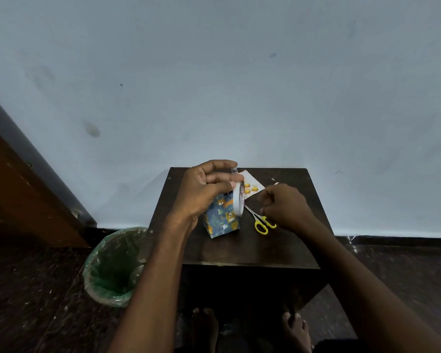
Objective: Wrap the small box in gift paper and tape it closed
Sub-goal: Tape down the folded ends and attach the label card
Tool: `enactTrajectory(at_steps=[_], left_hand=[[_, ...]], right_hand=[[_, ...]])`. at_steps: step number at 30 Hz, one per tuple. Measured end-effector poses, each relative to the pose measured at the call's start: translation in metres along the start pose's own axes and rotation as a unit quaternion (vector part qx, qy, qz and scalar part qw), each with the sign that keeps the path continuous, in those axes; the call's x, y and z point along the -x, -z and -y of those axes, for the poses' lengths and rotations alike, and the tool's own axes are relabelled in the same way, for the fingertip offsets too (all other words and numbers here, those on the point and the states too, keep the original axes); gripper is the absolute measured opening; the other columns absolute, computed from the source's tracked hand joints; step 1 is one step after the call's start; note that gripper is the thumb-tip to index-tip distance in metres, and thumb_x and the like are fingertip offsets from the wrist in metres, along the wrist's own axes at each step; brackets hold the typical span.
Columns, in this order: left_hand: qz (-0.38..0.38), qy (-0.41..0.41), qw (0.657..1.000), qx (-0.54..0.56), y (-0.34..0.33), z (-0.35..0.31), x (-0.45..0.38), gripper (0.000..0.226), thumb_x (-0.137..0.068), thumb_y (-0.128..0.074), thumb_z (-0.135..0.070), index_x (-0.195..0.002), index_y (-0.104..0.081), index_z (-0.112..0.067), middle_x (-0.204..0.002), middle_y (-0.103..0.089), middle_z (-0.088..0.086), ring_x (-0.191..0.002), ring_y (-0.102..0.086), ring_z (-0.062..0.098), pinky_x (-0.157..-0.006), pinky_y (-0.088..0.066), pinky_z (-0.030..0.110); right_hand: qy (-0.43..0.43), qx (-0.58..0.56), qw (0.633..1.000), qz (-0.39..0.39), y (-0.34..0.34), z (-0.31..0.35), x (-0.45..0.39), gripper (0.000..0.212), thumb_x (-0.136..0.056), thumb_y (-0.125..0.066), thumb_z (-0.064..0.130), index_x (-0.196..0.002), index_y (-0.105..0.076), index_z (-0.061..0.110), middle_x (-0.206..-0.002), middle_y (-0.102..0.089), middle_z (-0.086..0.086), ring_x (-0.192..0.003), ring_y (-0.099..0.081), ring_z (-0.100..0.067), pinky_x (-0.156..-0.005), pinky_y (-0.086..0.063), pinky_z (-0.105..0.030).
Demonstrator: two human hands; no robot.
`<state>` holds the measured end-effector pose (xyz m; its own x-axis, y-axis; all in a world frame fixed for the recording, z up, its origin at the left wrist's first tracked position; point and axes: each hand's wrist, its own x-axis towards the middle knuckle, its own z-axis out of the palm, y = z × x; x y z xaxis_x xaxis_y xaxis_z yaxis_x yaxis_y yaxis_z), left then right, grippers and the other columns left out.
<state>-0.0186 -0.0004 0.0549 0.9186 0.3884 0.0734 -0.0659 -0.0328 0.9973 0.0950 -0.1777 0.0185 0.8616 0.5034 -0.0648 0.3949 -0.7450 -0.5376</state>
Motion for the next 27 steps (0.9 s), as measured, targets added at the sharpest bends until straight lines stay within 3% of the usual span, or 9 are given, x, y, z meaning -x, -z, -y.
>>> enactTrajectory(at_steps=[2,5,16,22,27], left_hand=[[0.004,-0.006,1.0,-0.014,0.0,0.0,0.0,0.04,-0.09,-0.073,0.013,-0.126,-0.072,-0.004,-0.104,-0.083,0.01,-0.103,-0.079,0.019,-0.082,-0.06,0.022],[0.0,-0.011,1.0,-0.022,-0.002,0.001,0.0,0.039,-0.09,-0.073,0.012,-0.125,-0.072,-0.004,-0.104,-0.083,0.01,-0.102,-0.079,0.017,-0.081,-0.06,0.021],[-0.008,-0.008,1.0,-0.019,-0.001,0.001,-0.001,0.037,-0.092,-0.073,0.009,-0.125,-0.072,-0.008,-0.105,-0.083,0.009,-0.105,-0.079,0.018,-0.084,-0.061,0.024],[-0.017,-0.015,0.999,-0.028,-0.002,0.0,0.0,0.031,-0.094,-0.073,0.005,-0.123,-0.073,-0.007,-0.101,-0.083,0.009,-0.103,-0.079,0.016,-0.082,-0.059,0.019],[-0.015,-0.019,0.999,-0.042,-0.004,0.002,0.0,0.028,-0.095,-0.073,0.003,-0.119,-0.073,-0.01,-0.099,-0.083,0.008,-0.101,-0.079,0.016,-0.088,-0.061,0.024]], right_hand=[[-0.034,0.085,0.995,0.037,-0.007,-0.004,0.004,0.015,-0.08,-0.077,0.017,-0.085,-0.065,0.024,-0.101,-0.069,0.002,-0.1,-0.066,-0.025,-0.077,-0.049,-0.03],[-0.016,0.142,0.988,0.055,-0.018,-0.001,0.01,0.02,-0.085,-0.075,0.028,-0.1,-0.064,0.021,-0.109,-0.065,0.0,-0.104,-0.063,-0.027,-0.077,-0.048,-0.032],[0.03,0.23,0.972,0.025,-0.027,0.007,0.015,0.021,-0.096,-0.066,0.019,-0.116,-0.062,0.016,-0.12,-0.064,-0.009,-0.113,-0.063,-0.031,-0.077,-0.048,-0.037],[0.007,0.167,0.986,-0.003,-0.017,0.0,0.008,0.023,-0.097,-0.062,0.013,-0.119,-0.054,0.014,-0.117,-0.06,-0.013,-0.111,-0.063,-0.037,-0.076,-0.044,-0.037],[0.016,0.047,0.999,0.023,-0.008,-0.006,0.0,0.032,-0.085,-0.065,-0.002,-0.107,-0.057,0.021,-0.1,-0.061,0.004,-0.095,-0.056,-0.024,-0.074,-0.038,-0.031]])
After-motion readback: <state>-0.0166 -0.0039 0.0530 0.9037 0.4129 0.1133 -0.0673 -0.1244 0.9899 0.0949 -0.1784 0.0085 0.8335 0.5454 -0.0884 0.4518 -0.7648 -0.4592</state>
